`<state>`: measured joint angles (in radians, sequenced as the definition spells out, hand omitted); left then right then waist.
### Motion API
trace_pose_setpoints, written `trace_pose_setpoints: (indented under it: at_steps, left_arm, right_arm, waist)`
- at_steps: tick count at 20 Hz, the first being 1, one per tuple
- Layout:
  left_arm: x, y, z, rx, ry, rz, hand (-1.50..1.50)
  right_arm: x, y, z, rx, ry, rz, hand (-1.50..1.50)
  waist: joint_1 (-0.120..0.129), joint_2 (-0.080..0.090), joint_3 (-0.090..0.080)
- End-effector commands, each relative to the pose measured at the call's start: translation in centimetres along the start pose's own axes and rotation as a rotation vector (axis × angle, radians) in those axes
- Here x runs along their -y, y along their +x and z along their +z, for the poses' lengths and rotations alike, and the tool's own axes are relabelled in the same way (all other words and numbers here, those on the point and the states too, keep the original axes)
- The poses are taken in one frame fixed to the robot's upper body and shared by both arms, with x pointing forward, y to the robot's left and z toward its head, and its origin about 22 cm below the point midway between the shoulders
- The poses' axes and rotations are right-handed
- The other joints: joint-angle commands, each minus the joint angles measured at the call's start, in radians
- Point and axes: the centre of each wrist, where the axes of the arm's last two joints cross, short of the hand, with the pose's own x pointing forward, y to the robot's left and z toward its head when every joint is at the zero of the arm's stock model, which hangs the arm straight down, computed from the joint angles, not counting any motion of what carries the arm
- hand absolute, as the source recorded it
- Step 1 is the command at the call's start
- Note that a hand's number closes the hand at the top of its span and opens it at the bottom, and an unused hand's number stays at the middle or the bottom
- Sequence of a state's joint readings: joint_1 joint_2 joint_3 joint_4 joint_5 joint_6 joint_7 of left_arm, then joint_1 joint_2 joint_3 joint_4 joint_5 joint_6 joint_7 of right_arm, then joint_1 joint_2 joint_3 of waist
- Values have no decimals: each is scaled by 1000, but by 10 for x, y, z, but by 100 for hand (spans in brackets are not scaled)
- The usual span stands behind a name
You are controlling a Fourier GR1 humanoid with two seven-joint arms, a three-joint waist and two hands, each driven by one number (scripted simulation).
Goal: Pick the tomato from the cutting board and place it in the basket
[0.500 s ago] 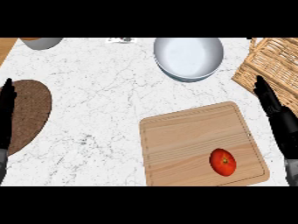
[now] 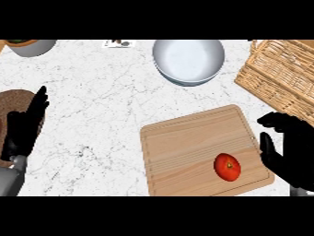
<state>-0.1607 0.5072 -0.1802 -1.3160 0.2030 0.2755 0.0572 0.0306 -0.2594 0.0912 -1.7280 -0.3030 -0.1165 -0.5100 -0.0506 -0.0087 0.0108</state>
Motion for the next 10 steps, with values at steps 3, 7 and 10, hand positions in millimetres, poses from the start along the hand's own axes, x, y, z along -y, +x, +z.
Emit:
trace_pose_setpoints:
  at_steps: [3,7,10]
  left_arm:
    - [17,10,-5,-40,-91,26,0]
    - [36,12,2,-38,-101,32,0]
    - [23,19,-6,-42,-77,20,0]
  right_arm:
    - [-56,0,50,255,-230,124,-150]
    - [-29,4,88,6,-260,458,-150]
    - [10,21,115,-131,-196,721,-150]
  waist:
    - [9,3,-11]
    - [13,4,-15]
    - [-5,7,-20]
